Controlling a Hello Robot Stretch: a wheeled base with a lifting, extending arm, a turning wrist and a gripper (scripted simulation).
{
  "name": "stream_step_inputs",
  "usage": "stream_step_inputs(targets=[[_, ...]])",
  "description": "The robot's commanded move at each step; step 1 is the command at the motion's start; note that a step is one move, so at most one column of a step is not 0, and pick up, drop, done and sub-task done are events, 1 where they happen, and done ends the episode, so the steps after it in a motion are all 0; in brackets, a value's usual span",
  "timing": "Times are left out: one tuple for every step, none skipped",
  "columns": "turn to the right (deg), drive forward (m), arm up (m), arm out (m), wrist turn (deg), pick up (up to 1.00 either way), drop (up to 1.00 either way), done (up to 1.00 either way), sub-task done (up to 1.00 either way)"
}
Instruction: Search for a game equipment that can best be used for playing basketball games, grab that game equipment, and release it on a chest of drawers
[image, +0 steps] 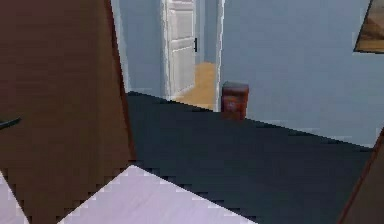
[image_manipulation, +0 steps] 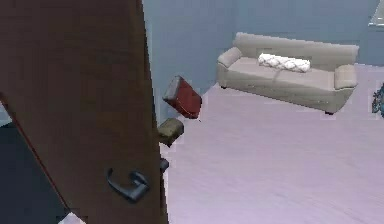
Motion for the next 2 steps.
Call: stream_step_inputs(targets=[[0.0, 1.00, 0.00, 0.00, 0.0, 0.00, 0.00, 0.00, 0.00], [0.0, 1.00, 0.00, 0.00, 0.0, 0.00, 0.00, 0.00, 0.00]])
